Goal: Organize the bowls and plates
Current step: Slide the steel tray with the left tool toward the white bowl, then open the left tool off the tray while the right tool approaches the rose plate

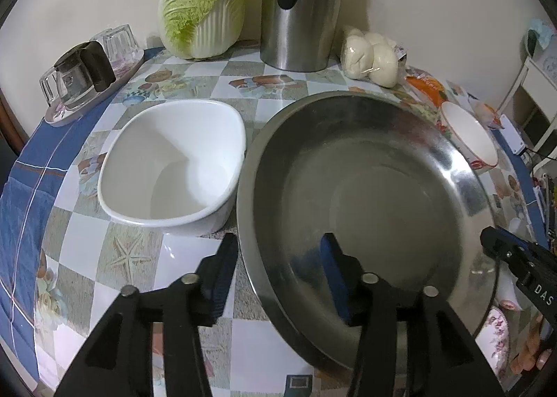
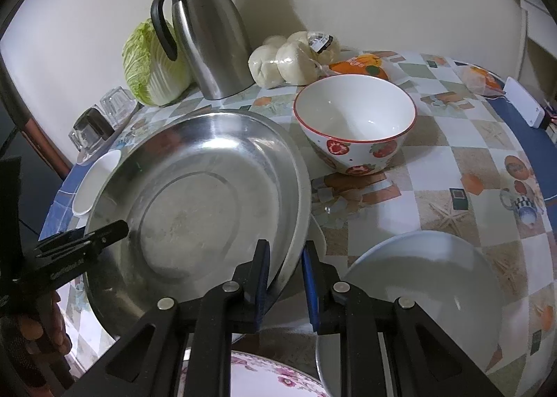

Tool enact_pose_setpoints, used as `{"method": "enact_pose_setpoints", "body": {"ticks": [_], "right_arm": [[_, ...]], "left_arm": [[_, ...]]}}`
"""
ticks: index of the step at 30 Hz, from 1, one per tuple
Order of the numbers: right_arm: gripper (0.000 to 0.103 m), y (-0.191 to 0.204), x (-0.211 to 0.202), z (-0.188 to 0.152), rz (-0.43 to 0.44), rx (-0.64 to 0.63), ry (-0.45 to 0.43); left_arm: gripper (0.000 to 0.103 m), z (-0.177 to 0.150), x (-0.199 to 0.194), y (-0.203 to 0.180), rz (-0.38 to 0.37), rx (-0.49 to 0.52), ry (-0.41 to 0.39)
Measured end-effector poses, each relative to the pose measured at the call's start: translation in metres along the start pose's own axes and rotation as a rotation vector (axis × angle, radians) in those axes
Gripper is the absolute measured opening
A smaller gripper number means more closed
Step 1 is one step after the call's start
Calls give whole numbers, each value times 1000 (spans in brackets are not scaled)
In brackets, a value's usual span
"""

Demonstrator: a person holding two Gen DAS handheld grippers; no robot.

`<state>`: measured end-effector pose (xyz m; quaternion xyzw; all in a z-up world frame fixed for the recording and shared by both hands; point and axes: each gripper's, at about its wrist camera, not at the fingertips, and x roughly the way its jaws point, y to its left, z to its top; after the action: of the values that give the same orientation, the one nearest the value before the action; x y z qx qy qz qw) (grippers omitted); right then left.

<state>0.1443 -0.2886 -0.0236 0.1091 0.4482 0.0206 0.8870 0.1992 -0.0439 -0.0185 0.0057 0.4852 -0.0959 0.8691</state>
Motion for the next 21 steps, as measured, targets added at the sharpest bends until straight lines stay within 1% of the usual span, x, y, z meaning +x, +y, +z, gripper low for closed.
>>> {"method": "enact_pose_setpoints", "body": {"ticks": [3, 7, 10, 11, 12, 13, 14, 15, 16, 17, 18, 19, 21], "right_arm": [[27, 0, -7, 1, -7, 3, -16], [27, -2, -22, 1, -12, 4, -43], [27, -2, -34, -1, -16, 10, -56], [27, -2, -39, -3, -15, 12, -61], [30, -1, -42, -5, -14, 13, -63], [39, -2, -46, -8, -13, 14, -63], [47, -2, -49, -10, -13, 15, -61], [58, -2, -51, -13, -14, 14, -57], [61, -1, -55, -17, -12, 14, -56], [61, -1, -58, -21, -9, 12, -56], [64, 0, -61, -23, -10, 9, -53], [69, 1, -64, -28, -18, 2, -49], [72, 3, -69, -33, -24, -4, -47]], "left_arm": [[56, -1, -6, 1, 6, -11, -3], [59, -7, -18, 3, 2, -30, -13], [66, -12, -27, 3, 5, -41, -15], [70, -15, -30, 3, 7, -47, -16], [75, -18, -34, 3, 11, -54, -13], [77, -20, -36, 3, 16, -57, -11], [80, -23, -39, 2, 24, -59, -11], [80, -27, -43, 2, 32, -61, -15], [81, -30, -47, 1, 37, -63, -18], [83, -32, -50, 1, 38, -64, -18], [86, -36, -53, 0, 41, -67, -17], [88, -39, -56, 0, 44, -68, -16], [91, -45, -63, -1, 52, -71, -23]]}}
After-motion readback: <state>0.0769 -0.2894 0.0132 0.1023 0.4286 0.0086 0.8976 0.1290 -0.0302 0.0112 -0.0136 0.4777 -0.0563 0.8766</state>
